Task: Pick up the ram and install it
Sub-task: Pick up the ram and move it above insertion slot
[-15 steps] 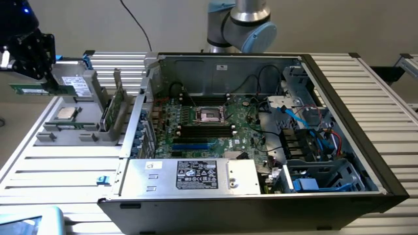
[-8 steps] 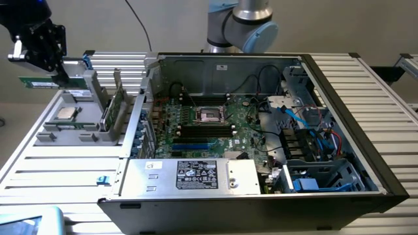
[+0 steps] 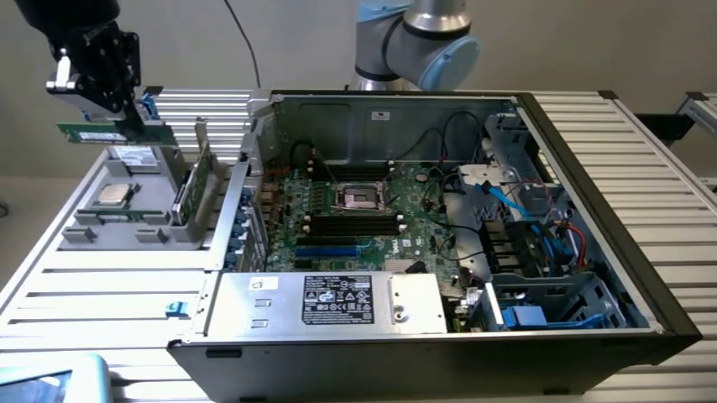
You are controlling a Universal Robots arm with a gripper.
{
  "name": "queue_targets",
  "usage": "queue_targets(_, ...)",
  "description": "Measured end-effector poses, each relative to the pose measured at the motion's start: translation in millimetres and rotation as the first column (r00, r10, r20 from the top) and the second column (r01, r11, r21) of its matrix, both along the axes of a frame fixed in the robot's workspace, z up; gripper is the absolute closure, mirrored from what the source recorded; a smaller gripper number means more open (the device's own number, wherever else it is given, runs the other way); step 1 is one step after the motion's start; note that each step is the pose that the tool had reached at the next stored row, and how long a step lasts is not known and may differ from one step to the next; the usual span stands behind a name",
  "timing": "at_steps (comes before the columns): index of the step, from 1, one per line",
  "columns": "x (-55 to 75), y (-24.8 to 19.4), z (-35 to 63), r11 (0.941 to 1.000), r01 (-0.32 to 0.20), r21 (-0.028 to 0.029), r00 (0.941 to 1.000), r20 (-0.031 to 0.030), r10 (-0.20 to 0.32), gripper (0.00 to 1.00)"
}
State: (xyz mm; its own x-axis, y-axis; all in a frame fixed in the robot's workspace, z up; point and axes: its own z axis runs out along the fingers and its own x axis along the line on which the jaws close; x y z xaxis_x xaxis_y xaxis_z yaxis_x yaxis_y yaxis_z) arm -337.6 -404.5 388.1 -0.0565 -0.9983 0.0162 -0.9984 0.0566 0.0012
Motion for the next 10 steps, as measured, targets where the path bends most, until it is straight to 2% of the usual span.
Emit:
queue_targets(5, 21.8, 0.0, 0.7, 1.0000, 0.000, -0.0005, 1.0000, 0.0001, 0.000, 0.87)
queue_targets(10, 37.1, 0.1, 10.4, 1.0000, 0.000, -0.0004, 1.0000, 0.0002, 0.000, 0.87)
